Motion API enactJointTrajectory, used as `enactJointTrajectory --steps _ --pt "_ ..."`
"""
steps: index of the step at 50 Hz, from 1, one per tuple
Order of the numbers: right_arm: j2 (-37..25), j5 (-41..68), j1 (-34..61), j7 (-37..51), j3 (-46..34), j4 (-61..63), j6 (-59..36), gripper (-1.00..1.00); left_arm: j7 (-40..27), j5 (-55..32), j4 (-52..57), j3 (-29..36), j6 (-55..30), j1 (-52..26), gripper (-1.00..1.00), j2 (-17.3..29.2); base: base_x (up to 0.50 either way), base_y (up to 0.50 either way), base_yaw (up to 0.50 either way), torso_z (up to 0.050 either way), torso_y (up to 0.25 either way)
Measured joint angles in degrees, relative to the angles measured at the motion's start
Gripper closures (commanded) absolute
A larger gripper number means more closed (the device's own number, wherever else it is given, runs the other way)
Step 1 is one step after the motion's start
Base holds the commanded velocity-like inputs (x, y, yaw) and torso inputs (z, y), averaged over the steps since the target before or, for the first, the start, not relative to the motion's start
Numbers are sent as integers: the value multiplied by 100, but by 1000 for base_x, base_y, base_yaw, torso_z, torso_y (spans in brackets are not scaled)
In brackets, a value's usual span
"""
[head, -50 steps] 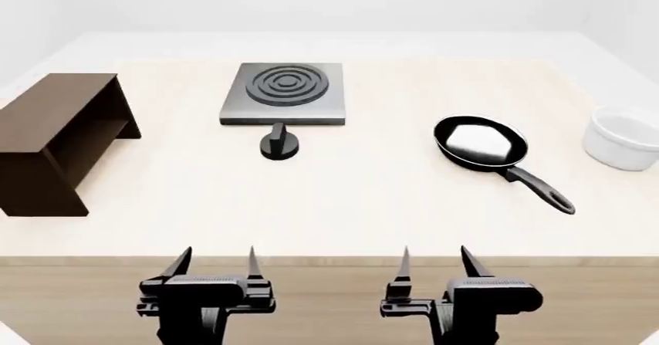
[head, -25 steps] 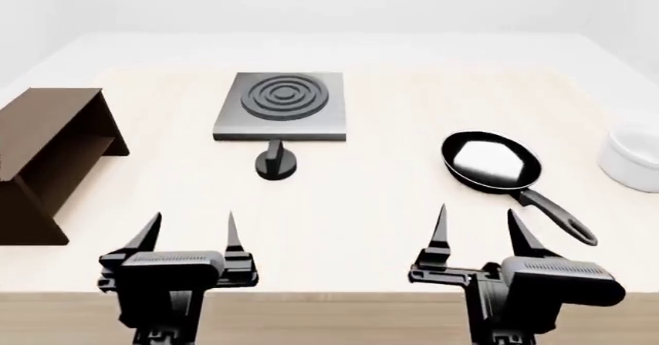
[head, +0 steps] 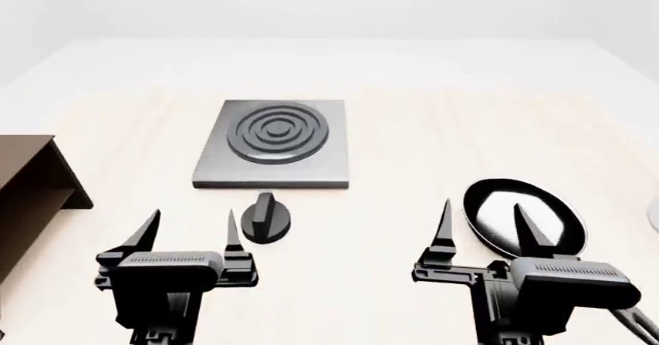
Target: Turn on the stove and put the frying pan on it.
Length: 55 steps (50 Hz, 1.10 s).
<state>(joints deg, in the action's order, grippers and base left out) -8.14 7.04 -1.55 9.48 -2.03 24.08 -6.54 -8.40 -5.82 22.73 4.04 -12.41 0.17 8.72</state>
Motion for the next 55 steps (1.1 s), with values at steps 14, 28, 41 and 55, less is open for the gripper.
enactJointTrajectory --steps 14,28,41,55 --pt "-82 26 23 80 -70 18 -46 -100 -45 -63 -3 51 -27 -28 -100 73 352 0 0 0 1" --pt "-154 -38 17 172 -171 -40 -54 -100 -108 -140 -516 -50 19 -168 -100 158 0 0 0 0 0" --pt "-233 -110 -2 209 -285 -148 -7 -100 -227 -46 -2035 -109 588 -415 -100 141 0 0 0 0 0" --pt "-291 -124 7 261 -354 -201 -3 -100 -267 11 -2595 -5 777 -492 -100 131 0 0 0 0 0"
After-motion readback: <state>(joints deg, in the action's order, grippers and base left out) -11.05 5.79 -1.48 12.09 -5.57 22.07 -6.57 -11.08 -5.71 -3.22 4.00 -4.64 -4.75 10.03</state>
